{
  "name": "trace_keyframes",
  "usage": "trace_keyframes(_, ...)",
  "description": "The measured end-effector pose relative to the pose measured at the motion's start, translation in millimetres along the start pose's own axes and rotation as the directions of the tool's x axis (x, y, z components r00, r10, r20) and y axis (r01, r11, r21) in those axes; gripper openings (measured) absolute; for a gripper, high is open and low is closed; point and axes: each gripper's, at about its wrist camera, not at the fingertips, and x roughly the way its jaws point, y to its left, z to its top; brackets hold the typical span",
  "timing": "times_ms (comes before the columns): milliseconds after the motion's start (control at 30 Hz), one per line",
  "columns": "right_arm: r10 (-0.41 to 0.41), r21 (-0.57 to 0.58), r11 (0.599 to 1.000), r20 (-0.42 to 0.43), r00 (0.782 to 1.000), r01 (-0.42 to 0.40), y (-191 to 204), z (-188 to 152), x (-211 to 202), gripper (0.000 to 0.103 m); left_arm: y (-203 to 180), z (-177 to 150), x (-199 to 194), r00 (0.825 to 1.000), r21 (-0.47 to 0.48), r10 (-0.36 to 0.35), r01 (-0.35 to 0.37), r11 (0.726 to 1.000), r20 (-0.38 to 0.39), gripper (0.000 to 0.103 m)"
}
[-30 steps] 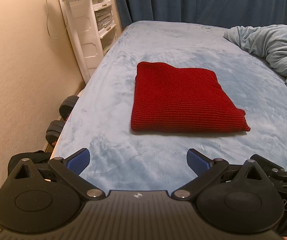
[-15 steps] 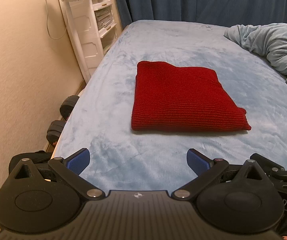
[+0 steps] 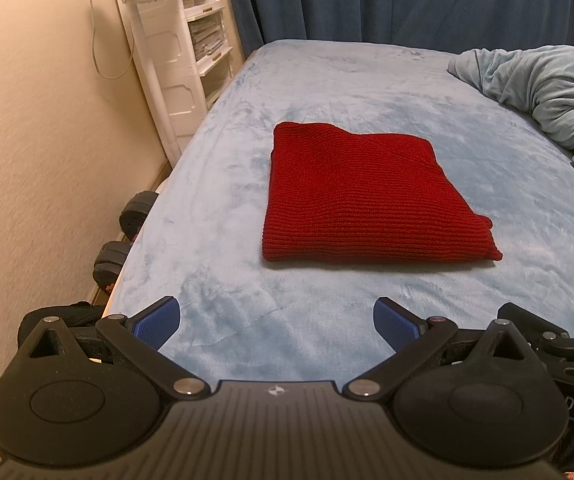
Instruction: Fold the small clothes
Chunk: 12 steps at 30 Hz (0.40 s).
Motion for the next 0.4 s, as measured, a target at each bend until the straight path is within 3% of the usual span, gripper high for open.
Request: trace_keyframes(400, 0.002, 0.002, 1.0, -0.003, 1.0, -0.002, -0.7, 0.7, -0.6, 0.098, 5.0, -3.3, 5.1, 1.0, 0.009, 0.015, -0.015, 1.0, -0.007, 0.103)
